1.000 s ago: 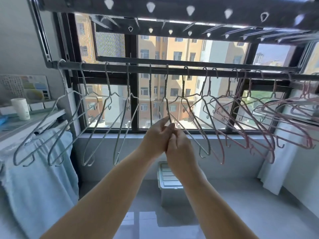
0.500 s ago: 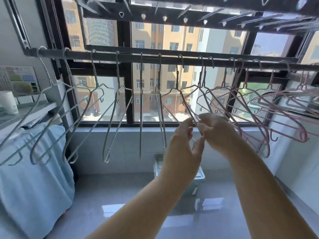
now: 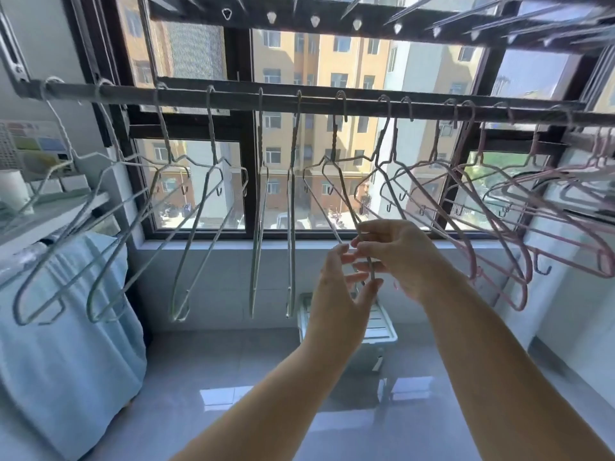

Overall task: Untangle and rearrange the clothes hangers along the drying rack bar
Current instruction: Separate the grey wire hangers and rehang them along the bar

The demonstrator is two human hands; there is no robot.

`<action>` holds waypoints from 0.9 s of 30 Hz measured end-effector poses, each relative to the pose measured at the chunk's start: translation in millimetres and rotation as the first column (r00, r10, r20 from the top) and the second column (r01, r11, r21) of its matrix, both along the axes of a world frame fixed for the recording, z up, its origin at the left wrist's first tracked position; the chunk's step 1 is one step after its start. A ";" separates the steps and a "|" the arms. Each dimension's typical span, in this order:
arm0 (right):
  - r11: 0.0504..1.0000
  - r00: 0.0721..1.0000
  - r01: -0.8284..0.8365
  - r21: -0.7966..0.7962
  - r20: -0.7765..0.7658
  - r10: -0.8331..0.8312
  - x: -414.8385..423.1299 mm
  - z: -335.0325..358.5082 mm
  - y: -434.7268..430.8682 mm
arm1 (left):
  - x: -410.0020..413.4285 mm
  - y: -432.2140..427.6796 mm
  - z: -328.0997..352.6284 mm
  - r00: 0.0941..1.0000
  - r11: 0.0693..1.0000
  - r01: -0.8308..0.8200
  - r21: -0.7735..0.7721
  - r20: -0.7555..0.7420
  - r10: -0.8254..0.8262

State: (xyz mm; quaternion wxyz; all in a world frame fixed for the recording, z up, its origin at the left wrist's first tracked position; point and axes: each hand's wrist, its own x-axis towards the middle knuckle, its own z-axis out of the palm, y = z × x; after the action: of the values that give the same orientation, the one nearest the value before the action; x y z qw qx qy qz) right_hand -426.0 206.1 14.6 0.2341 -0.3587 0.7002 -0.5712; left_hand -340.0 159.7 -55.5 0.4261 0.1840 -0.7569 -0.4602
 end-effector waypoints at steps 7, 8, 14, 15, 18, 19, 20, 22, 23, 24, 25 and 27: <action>0.986 0.999 0.040 -0.164 0.002 -0.040 1.5 19.4 -32.7 | -1.4 -15.8 11.6 0.991 0.998 -0.066 -0.019 -0.122 0.063; 0.979 0.998 0.045 -0.198 0.046 -0.037 2.0 23.7 -37.2 | -1.2 -17.2 12.1 0.989 0.995 -0.092 -0.028 -0.117 0.088; 0.988 0.986 0.069 -0.141 0.161 -0.046 8.2 3.9 -51.0 | 3.7 -28.7 -2.2 0.990 0.991 -0.128 -0.036 0.056 0.129; 0.992 0.988 0.076 -0.100 0.138 -0.062 9.7 -8.8 -50.4 | 5.1 -30.5 -6.8 0.989 0.993 -0.117 -0.022 0.085 0.118; 0.994 0.993 0.103 -0.024 0.056 -0.102 12.8 -50.6 -39.9 | 11.4 -39.5 -22.5 0.983 0.996 -0.079 0.035 0.171 0.072; 0.993 0.993 0.117 -0.018 0.024 -0.116 12.7 -64.6 -33.8 | 13.3 -44.4 -28.0 0.976 0.996 -0.078 0.039 0.207 0.068; 0.991 0.991 0.135 -0.014 -0.006 -0.135 12.4 -77.3 -26.6 | 14.6 -50.6 -33.7 0.968 0.996 -0.085 0.039 0.239 0.074; 0.984 0.983 0.178 -0.008 -0.035 -0.178 12.3 -98.1 -10.6 | 15.6 -65.8 -44.5 0.949 0.994 -0.105 0.026 0.303 0.092; 0.980 0.979 0.199 -0.003 -0.037 -0.199 12.0 -106.0 -2.4 | 16.1 -73.0 -48.7 0.936 0.994 -0.107 0.027 0.341 0.092; 0.976 0.976 0.216 0.003 -0.037 -0.216 11.4 -112.5 6.3 | 16.7 -80.0 -51.7 0.923 0.994 -0.105 0.038 0.375 0.083; 0.973 0.973 0.229 0.005 -0.032 -0.229 10.7 -119.2 16.2 | 18.0 -85.6 -53.9 0.914 0.994 -0.095 0.054 0.401 0.065; 0.973 0.972 0.230 0.002 -0.044 -0.230 6.8 -127.7 36.8 | 20.6 -94.9 -53.8 0.911 0.996 -0.072 0.056 0.411 0.043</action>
State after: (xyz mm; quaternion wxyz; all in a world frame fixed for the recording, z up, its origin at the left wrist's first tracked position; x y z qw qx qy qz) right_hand -419.2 242.9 -113.1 0.1525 -0.2867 0.7441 -0.5838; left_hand -319.4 64.8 -109.4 0.2651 0.3132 -0.8069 -0.4249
